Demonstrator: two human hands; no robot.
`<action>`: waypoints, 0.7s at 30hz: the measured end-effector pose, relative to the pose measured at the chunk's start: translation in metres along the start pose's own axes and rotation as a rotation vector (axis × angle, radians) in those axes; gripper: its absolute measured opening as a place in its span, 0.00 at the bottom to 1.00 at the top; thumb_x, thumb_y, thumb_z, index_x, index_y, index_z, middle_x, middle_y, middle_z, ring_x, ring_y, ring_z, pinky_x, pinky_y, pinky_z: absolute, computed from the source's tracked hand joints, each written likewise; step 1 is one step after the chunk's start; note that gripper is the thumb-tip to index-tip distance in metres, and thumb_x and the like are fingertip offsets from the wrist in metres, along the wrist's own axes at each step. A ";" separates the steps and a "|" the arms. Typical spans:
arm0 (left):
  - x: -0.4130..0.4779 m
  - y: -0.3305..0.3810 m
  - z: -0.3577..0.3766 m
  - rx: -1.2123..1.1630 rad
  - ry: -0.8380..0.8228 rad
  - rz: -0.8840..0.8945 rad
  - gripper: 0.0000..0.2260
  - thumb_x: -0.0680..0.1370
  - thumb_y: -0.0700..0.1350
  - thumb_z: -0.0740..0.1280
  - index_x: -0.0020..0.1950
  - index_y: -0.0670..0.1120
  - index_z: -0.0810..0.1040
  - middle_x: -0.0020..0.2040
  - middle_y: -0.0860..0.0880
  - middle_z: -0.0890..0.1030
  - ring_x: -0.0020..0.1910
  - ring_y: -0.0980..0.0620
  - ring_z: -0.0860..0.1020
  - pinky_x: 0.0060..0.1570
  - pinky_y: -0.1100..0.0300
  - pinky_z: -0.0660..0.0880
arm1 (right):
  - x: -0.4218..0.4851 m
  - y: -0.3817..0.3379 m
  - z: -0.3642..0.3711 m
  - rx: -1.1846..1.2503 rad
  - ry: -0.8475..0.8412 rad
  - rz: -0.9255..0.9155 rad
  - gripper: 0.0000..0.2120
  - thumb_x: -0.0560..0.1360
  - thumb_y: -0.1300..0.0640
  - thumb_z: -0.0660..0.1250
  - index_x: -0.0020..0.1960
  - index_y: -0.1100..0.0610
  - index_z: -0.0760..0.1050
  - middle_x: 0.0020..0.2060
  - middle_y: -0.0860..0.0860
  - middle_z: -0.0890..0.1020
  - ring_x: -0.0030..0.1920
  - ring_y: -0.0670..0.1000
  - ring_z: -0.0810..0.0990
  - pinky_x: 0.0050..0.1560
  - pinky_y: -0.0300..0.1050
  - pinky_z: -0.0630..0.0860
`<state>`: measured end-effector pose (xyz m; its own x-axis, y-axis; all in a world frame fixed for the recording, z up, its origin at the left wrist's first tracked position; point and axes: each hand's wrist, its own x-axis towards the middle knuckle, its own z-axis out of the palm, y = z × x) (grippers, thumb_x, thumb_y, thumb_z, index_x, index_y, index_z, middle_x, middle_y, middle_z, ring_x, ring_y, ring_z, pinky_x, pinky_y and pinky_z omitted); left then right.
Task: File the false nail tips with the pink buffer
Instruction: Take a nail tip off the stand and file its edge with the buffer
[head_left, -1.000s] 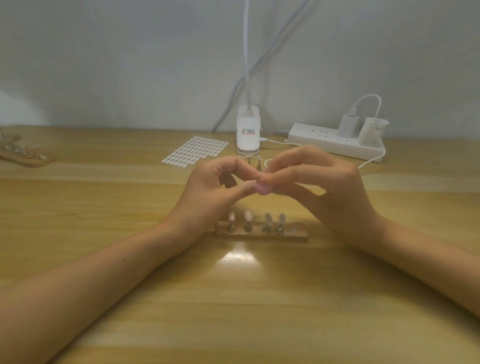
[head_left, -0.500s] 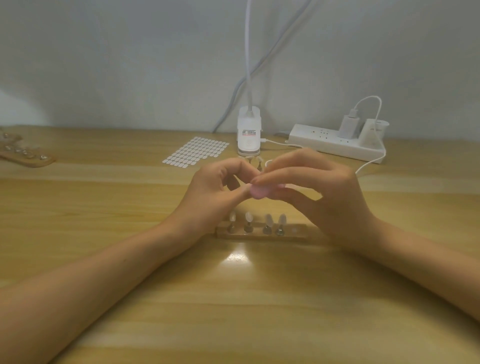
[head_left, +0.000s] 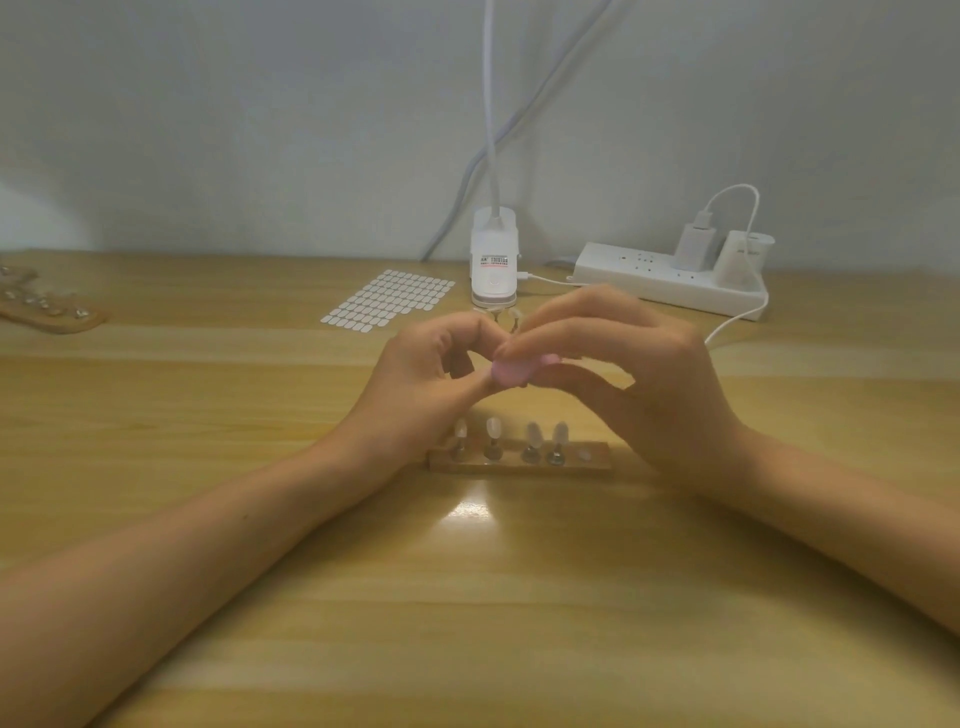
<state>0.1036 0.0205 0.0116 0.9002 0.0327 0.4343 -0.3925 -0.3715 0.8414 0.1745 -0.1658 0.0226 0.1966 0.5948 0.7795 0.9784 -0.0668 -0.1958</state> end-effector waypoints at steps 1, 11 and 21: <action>0.000 0.000 0.000 -0.007 0.001 -0.007 0.04 0.75 0.45 0.75 0.41 0.50 0.82 0.36 0.57 0.83 0.32 0.42 0.71 0.35 0.54 0.71 | 0.000 0.001 -0.002 -0.002 0.009 0.016 0.06 0.76 0.63 0.74 0.52 0.61 0.85 0.48 0.54 0.84 0.50 0.52 0.83 0.51 0.51 0.79; 0.001 -0.001 0.000 -0.004 -0.008 -0.019 0.05 0.75 0.43 0.76 0.41 0.51 0.82 0.38 0.55 0.85 0.33 0.46 0.75 0.40 0.55 0.72 | 0.002 0.003 -0.006 0.025 0.046 0.102 0.06 0.76 0.63 0.73 0.52 0.61 0.85 0.47 0.54 0.84 0.49 0.50 0.82 0.52 0.50 0.78; -0.001 0.001 0.000 -0.015 0.002 -0.013 0.08 0.74 0.45 0.76 0.38 0.54 0.81 0.34 0.59 0.81 0.32 0.48 0.71 0.36 0.58 0.67 | 0.000 -0.003 0.003 0.023 -0.021 -0.006 0.06 0.75 0.66 0.74 0.52 0.62 0.85 0.48 0.55 0.84 0.51 0.53 0.83 0.53 0.49 0.79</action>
<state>0.1028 0.0202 0.0118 0.9050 0.0394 0.4235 -0.3830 -0.3575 0.8518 0.1710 -0.1637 0.0214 0.1887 0.6120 0.7680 0.9778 -0.0445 -0.2047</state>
